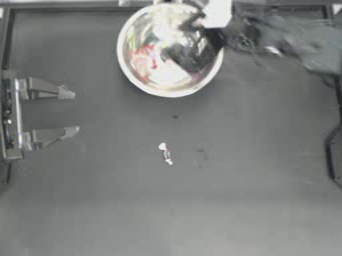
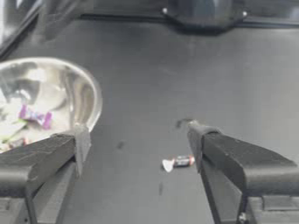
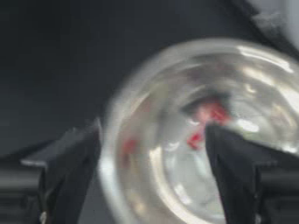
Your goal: Put candies in bowl
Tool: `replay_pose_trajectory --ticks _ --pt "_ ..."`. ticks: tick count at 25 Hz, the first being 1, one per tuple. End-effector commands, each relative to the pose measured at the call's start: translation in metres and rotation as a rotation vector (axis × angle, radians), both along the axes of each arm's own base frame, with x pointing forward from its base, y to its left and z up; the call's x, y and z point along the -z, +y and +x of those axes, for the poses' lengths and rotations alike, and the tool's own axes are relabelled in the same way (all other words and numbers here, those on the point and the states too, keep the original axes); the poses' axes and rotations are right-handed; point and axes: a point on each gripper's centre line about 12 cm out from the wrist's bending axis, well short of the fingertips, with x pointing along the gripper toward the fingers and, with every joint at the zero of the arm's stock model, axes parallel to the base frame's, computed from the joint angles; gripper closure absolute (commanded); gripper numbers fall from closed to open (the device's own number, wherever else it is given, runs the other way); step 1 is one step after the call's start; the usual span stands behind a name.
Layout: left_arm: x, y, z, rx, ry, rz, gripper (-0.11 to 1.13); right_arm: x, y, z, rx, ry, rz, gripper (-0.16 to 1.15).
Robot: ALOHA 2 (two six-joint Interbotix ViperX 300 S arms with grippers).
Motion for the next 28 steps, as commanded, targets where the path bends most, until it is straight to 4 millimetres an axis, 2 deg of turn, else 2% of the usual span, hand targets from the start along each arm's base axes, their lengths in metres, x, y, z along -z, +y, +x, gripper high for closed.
replay_pose_trajectory --ticks 1,3,7,12,17,20,28 --pt "-0.004 0.000 0.001 0.003 -0.005 0.007 0.04 -0.026 0.027 -0.027 -0.080 -0.202 -0.069 0.00" --pt "-0.003 -0.001 0.001 0.008 0.002 0.010 0.04 -0.028 0.045 -0.047 -0.131 -0.275 -0.106 0.00" --pt "-0.003 -0.003 0.002 0.028 0.027 0.004 0.04 -0.029 0.075 -0.075 -0.223 -0.276 -0.173 0.00" --pt "-0.007 -0.004 0.003 0.042 0.039 -0.007 0.03 -0.032 0.098 -0.105 -0.269 -0.308 -0.200 0.00" --pt "-0.013 -0.006 0.005 0.062 0.048 -0.011 0.03 -0.024 0.123 -0.129 -0.340 -0.313 -0.212 0.00" --pt "-0.012 -0.007 0.006 0.069 0.063 -0.016 0.03 -0.019 0.132 -0.140 -0.364 -0.313 -0.203 0.00" --pt "-0.014 -0.007 0.020 0.107 0.151 -0.009 0.03 -0.016 0.138 -0.158 -0.364 -0.335 -0.198 0.00"
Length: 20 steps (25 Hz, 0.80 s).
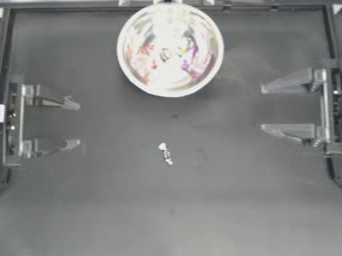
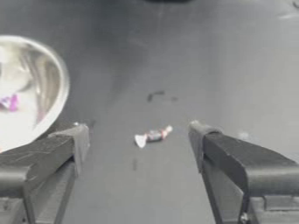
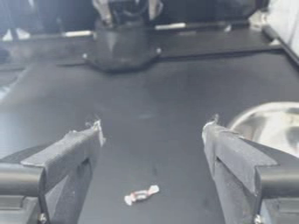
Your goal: Put candies in bowl
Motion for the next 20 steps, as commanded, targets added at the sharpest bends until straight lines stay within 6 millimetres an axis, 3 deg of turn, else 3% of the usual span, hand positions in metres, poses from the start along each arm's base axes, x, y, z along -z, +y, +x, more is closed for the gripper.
replay_pose_trajectory --ticks 1,10,20 --pt "-0.009 0.003 0.012 0.016 0.030 0.029 0.03 -0.002 0.002 -0.001 -0.006 -0.009 0.008 0.00" --pt "-0.008 0.020 0.049 0.045 0.195 0.125 0.04 0.000 0.002 -0.001 0.002 -0.016 0.053 0.00" --pt "0.020 0.034 0.109 0.102 0.400 0.143 0.04 0.000 0.002 -0.002 0.010 -0.027 0.090 0.00"
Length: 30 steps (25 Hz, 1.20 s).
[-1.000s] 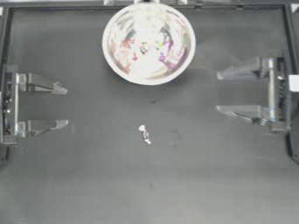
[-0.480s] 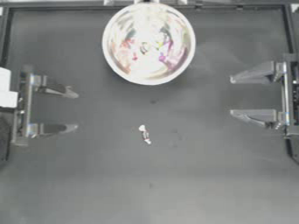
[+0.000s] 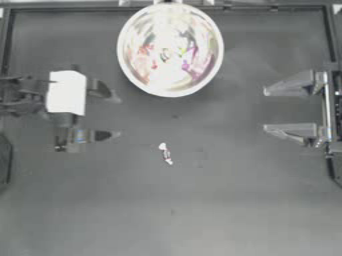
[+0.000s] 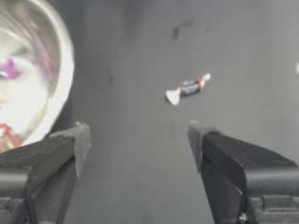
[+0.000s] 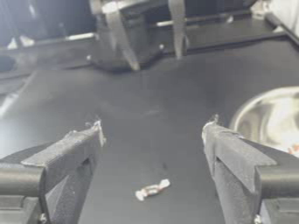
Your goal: Put candies in bowl
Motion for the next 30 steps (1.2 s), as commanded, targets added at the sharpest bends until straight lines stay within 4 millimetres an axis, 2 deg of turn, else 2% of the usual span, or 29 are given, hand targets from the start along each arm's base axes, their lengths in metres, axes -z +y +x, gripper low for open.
replay_pose_trajectory --ticks 1,14,19,30 --pt "-0.002 0.003 0.021 0.022 0.015 0.021 0.04 -0.005 0.000 0.002 -0.001 -0.019 0.013 0.00" --pt "0.029 0.002 0.066 0.143 0.170 0.058 0.05 -0.001 0.001 0.001 0.004 -0.030 0.056 0.00" --pt "0.044 -0.002 0.079 0.166 0.205 0.052 0.05 -0.003 0.001 0.001 0.001 -0.050 0.063 0.00" --pt "0.057 -0.011 0.097 0.214 0.233 0.066 0.05 -0.003 0.001 0.001 0.004 -0.052 0.075 0.00"
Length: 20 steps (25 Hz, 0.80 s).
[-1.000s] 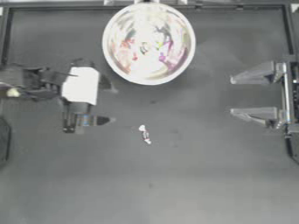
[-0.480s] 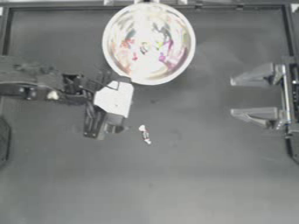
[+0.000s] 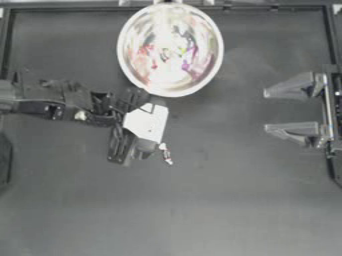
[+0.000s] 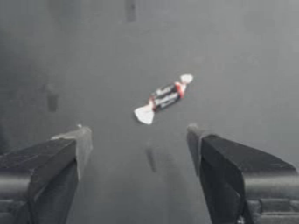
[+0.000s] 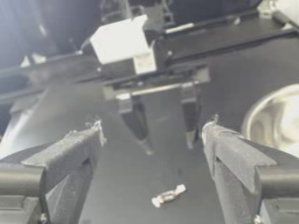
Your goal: Put candies in bowl
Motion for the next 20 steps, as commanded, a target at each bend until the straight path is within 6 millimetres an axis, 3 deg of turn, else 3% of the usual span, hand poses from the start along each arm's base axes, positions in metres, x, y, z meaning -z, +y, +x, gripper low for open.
replay_pose_trajectory --ticks 1,20 --pt "-0.010 -0.003 0.009 0.040 -0.032 0.025 0.05 -0.005 0.000 0.002 -0.002 -0.017 -0.001 0.00" --pt "0.018 -0.013 0.036 0.119 0.064 0.024 0.06 -0.003 0.001 0.003 -0.006 -0.038 0.022 0.00"
